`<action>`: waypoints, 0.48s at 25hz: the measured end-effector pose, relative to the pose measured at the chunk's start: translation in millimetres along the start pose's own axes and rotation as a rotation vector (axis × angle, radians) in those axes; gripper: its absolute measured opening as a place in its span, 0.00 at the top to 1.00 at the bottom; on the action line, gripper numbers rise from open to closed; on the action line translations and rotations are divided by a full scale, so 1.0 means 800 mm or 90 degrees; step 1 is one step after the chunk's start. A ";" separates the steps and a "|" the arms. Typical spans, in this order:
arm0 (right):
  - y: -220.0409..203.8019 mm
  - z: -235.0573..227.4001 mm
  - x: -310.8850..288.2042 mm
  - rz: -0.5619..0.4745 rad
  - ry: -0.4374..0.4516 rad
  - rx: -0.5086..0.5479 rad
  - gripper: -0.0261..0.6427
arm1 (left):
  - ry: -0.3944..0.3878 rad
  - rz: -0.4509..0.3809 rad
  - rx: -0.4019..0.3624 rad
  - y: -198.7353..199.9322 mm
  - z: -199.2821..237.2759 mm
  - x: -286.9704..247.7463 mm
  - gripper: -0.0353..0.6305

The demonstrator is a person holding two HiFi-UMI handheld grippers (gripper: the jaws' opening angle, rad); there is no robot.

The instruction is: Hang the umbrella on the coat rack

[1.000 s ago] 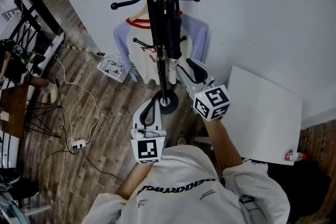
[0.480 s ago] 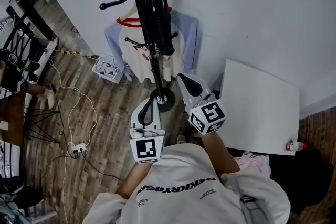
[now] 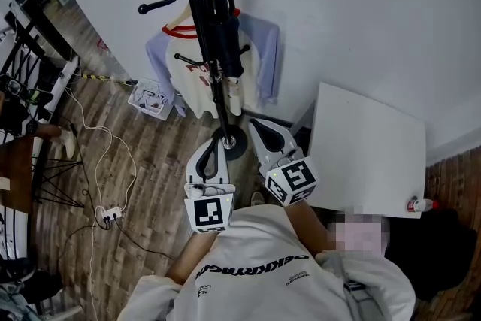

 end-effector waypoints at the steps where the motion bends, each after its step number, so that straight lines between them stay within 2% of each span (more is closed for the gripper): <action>1: -0.001 0.002 0.001 0.002 0.000 0.000 0.97 | 0.000 0.000 0.000 0.000 0.000 0.000 0.95; 12: -0.006 0.010 0.004 0.005 0.004 0.005 0.97 | 0.002 0.007 0.004 -0.001 0.003 0.002 0.95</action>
Point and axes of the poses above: the fingertips, and each gripper's own axes: x backward along the fingers, z to its left, y out of its top, the point moved 10 cm from there along x, backward along the fingers, and after that the axes turned 11 degrees about y, right-handed, at the moved point
